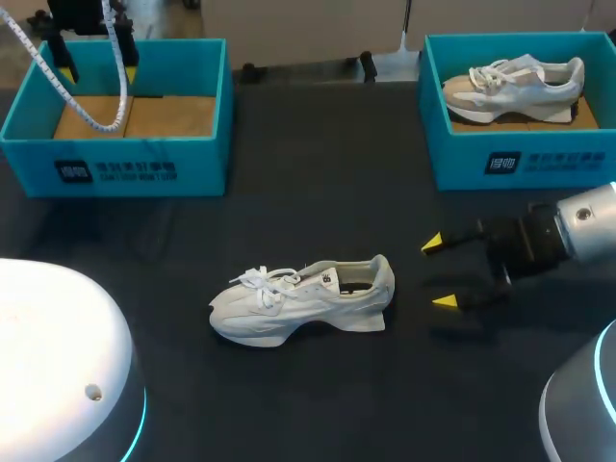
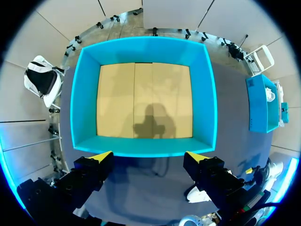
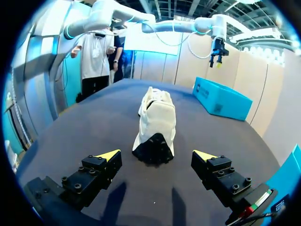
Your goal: Take the shoe out of the shoebox, open the shoe tongue, remove and reinsert the insole, then place the shoe into the shoebox
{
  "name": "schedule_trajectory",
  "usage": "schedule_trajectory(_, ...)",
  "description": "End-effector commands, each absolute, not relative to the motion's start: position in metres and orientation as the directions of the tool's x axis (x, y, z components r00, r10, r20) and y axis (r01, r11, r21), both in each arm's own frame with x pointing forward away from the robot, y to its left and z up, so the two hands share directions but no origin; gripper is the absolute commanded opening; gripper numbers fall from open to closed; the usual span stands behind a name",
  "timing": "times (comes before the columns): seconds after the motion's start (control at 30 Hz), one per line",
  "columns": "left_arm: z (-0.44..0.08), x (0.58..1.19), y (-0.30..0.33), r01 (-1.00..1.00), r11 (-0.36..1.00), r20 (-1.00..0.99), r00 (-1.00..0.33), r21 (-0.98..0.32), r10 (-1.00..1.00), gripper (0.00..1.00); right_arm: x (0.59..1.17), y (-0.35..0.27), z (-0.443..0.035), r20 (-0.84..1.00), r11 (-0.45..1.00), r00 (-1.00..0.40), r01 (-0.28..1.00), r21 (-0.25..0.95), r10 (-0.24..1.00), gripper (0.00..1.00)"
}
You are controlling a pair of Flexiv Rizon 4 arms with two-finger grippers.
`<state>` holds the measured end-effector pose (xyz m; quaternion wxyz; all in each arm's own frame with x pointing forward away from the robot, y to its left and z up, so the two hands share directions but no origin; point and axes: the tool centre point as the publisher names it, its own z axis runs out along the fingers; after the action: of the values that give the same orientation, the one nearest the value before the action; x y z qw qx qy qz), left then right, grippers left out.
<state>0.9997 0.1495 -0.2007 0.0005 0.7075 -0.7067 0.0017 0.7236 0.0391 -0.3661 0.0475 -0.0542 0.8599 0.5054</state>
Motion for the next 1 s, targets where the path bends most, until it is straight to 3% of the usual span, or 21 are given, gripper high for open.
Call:
schedule_trajectory(0.03,-0.201,1.0,0.15,-1.0,-0.001,0.003,0.001,-0.001,-1.0,1.0,0.723,0.04,-0.366,-0.138,0.485,-0.989,-0.143,0.863,-0.045,1.0)
schedule_trajectory(1.0,-0.201,1.0,0.15,-1.0,-0.001,0.003,0.001,-0.001,-1.0,1.0,0.732,0.106,-0.401,-0.034,0.468,-0.999,-0.034,0.883,-0.01,1.0)
